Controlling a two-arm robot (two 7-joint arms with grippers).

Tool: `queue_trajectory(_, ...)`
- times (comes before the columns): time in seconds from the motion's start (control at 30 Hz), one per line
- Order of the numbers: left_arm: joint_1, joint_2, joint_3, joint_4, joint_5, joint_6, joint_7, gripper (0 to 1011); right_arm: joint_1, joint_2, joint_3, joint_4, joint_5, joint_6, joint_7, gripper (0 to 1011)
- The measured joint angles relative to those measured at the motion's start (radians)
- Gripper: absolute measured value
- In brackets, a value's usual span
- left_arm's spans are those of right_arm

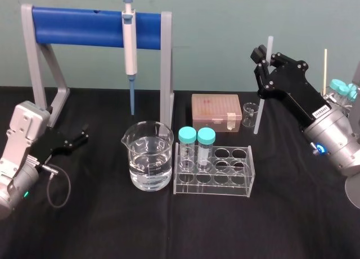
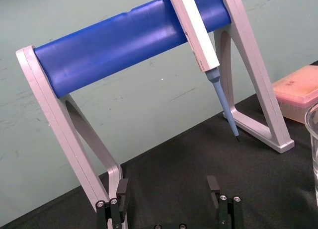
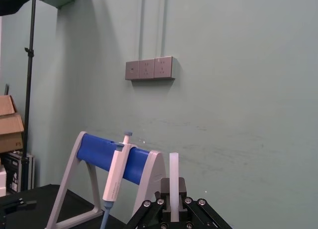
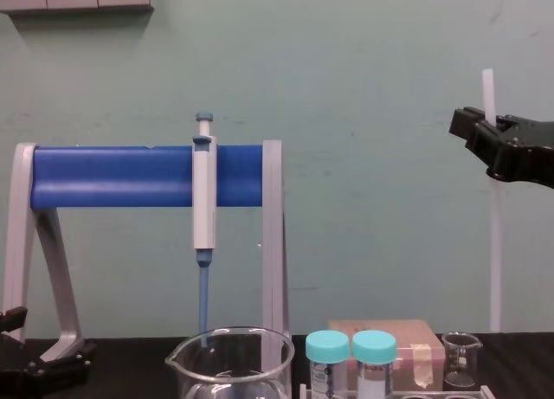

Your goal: Pick up the stirring rod with one hand, then place it down.

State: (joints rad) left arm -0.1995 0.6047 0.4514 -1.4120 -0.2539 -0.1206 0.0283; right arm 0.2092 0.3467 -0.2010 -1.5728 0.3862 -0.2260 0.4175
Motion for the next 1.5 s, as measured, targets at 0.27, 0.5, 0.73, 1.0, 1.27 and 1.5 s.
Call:
queue_trajectory(0.27,0.000,0.000,0.000,0.000,0.000,0.000,0.000,1000,0.000,0.002,0.001,-0.001,0.004,0.000,0.001,64)
queue_trajectory(0.5,0.000,0.000,0.000,0.000,0.000,0.000,0.000,1000,-0.001,0.002,0.001,-0.003,0.005,0.000,0.002,64)
queue_trajectory(0.73,0.000,0.000,0.000,0.000,0.000,0.000,0.000,1000,-0.003,0.002,0.000,-0.003,0.005,-0.002,0.002,64)
queue_trajectory(1.0,0.000,0.000,0.000,0.000,0.000,0.000,0.000,1000,-0.003,0.001,0.000,-0.003,0.005,-0.003,0.002,64)
queue_trajectory(1.27,0.000,0.000,0.000,0.000,0.000,0.000,0.000,1000,-0.005,0.000,0.000,0.008,0.009,-0.009,0.007,64)
queue_trajectory(1.5,0.000,0.000,0.000,0.000,0.000,0.000,0.000,1000,-0.007,-0.005,-0.010,0.052,0.016,-0.027,0.026,64)
